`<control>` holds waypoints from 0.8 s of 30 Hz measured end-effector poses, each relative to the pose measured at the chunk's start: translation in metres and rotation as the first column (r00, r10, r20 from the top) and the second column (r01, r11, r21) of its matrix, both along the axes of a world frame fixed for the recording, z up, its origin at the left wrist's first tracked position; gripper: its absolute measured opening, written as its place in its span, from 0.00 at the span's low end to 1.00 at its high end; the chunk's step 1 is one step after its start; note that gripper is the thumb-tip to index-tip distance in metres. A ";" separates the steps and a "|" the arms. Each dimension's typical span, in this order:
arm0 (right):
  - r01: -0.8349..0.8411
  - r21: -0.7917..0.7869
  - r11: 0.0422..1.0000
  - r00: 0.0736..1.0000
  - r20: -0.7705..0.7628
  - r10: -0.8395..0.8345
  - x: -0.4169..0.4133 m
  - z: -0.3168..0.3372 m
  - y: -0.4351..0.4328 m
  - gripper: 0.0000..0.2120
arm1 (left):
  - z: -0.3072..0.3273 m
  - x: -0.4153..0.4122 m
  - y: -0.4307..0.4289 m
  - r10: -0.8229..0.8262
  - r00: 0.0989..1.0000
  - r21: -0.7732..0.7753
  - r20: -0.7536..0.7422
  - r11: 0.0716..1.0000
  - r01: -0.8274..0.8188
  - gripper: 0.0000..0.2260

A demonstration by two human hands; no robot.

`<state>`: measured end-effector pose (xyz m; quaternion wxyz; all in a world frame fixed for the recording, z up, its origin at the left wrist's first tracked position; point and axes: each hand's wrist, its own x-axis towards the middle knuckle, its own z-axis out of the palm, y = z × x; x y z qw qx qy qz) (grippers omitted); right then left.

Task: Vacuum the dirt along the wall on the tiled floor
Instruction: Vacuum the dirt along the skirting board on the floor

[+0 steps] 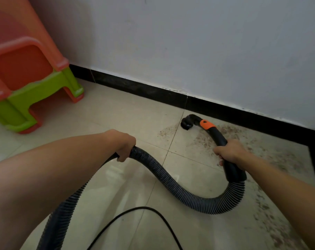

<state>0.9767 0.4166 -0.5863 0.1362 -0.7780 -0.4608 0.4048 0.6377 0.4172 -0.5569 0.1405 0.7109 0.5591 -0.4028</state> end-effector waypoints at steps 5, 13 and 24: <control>-0.123 -0.063 0.990 0.991 -0.069 0.118 -0.014 0.003 0.005 0.12 | -0.001 -0.014 -0.004 0.029 1.000 -0.027 -0.008 0.999 -0.029 0.19; -0.230 -0.075 0.970 0.972 -0.071 0.225 -0.013 0.010 0.007 0.09 | -0.016 -0.009 -0.001 0.005 1.000 -0.072 0.002 0.997 -0.005 0.22; -0.287 -0.123 0.950 0.958 -0.058 0.282 -0.030 0.012 0.016 0.09 | -0.020 -0.018 -0.009 0.016 0.999 -0.105 -0.034 0.994 -0.019 0.22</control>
